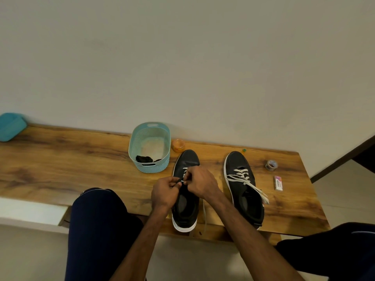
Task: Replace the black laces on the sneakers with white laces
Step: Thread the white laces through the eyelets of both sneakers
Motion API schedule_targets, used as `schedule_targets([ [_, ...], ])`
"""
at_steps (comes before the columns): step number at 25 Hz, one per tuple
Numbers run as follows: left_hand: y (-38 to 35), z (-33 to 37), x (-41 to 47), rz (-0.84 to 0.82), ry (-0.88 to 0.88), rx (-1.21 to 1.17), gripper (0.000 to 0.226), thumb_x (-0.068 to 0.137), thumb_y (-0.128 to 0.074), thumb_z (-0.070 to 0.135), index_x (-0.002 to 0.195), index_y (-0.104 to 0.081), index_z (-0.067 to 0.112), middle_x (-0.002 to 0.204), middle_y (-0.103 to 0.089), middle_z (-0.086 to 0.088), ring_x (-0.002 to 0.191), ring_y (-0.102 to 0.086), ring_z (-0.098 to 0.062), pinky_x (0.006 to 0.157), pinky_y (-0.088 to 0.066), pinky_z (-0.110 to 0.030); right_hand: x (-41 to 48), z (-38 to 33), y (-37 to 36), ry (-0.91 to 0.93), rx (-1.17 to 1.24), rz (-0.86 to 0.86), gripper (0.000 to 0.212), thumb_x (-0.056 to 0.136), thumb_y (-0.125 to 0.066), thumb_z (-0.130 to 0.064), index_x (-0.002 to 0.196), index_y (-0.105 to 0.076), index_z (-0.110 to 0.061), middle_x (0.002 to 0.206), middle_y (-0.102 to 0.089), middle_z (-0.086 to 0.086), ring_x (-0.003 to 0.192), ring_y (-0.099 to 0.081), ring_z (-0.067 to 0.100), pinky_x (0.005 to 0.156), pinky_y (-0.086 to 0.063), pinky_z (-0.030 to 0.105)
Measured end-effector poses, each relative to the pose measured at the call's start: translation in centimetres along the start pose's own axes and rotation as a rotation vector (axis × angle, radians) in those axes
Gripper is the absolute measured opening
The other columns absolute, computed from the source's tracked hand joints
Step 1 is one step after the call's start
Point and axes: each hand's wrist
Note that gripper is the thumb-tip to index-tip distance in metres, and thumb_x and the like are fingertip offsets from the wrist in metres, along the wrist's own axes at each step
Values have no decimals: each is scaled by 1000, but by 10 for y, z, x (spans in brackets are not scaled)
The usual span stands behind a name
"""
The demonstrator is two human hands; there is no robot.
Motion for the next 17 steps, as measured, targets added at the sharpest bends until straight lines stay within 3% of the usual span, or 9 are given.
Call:
schedule_targets([
  [10, 2, 7, -5, 18, -51, 109, 19, 91, -66, 25, 109, -73, 27, 97, -73, 7, 87, -65, -12, 74, -51, -30, 4, -17, -7, -16, -276, 10, 20, 86, -68, -24, 102, -70, -13, 102, -68, 7, 102, -60, 25, 80, -55, 37],
  [14, -2, 1, 2, -58, -52, -60, 15, 99, -55, 22, 100, -70, 26, 94, -70, 5, 85, -65, -18, 76, -56, -40, 0, -6, -13, -16, -202, 83, 26, 88, -67, -17, 112, -56, -16, 109, -64, 5, 106, -56, 23, 79, -52, 38],
  [17, -7, -5, 6, -92, 50, -234, 20, 101, -52, 18, 94, -71, 18, 86, -69, -4, 74, -61, -18, 63, -51, -34, -13, 7, -28, -39, -98, 179, 32, 89, -67, -20, 115, -50, -19, 120, -56, 2, 112, -48, 21, 86, -47, 38],
])
Point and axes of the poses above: each hand's wrist, its own x-axis towards the middle knuckle, its own y-axis out of the back of the hand, z = x × y
